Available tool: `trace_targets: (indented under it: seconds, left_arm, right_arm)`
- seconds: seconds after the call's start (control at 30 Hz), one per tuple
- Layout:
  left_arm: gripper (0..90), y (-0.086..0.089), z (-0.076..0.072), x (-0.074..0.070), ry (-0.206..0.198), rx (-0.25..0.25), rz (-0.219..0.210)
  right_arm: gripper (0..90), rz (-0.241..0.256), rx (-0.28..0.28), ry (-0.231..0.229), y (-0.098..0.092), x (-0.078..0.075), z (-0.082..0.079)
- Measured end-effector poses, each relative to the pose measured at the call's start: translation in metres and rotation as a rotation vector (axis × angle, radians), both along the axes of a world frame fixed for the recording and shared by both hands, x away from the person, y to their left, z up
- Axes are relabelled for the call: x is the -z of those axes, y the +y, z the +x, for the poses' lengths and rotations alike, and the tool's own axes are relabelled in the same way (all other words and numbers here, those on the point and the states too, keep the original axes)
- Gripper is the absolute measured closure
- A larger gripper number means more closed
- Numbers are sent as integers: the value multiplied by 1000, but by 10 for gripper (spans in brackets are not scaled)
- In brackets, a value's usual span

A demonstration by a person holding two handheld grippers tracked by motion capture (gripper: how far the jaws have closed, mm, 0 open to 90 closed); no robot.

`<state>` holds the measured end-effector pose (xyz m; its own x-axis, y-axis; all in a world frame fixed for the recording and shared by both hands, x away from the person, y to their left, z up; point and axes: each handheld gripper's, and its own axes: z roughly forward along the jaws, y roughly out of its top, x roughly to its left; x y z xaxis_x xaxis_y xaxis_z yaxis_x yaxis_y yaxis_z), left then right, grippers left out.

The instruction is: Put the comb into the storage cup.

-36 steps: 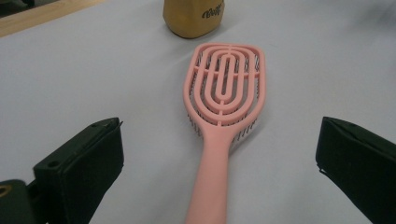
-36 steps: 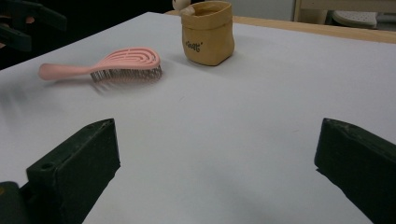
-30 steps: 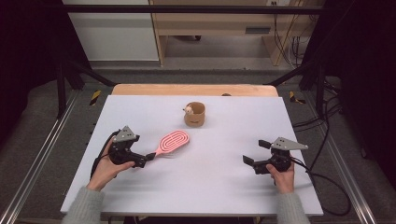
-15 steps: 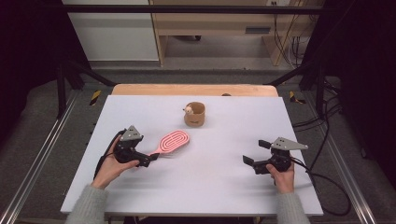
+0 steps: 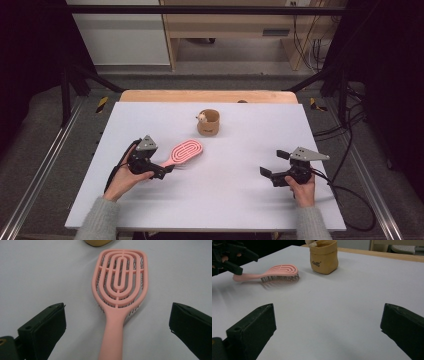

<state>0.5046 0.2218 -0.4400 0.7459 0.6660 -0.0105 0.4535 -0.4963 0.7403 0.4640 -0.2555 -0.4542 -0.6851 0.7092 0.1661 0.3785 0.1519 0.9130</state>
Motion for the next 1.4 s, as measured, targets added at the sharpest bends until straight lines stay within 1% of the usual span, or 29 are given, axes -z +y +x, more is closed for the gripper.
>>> trace_targets:
  seconds: [0.3,0.4,0.73,0.8,0.87,0.93,1.2,1.4]
  left_arm:
    - [12,-6,4,8,41,15,41]
    - [21,-7,4,10,47,9,54]
    - [72,-10,4,15,66,22,82]
    - [99,-10,4,15,65,19,98]
    - [125,-9,4,15,63,19,98]
    - [144,-10,4,16,63,18,110]
    - [226,-11,4,17,59,20,130]
    - [353,-11,4,17,44,26,135]
  right_arm:
    - [2,2,-1,3,0,0,0]
    - [3,1,-1,4,0,0,0]
    - [3,-1,-2,6,1,1,0]
    - [3,-1,-2,7,1,1,0]
    - [3,-1,-3,8,1,1,0]
    - [3,-3,-4,6,1,1,1]
    - [3,-2,-4,7,1,1,1]
    - [3,-3,-3,7,1,1,1]
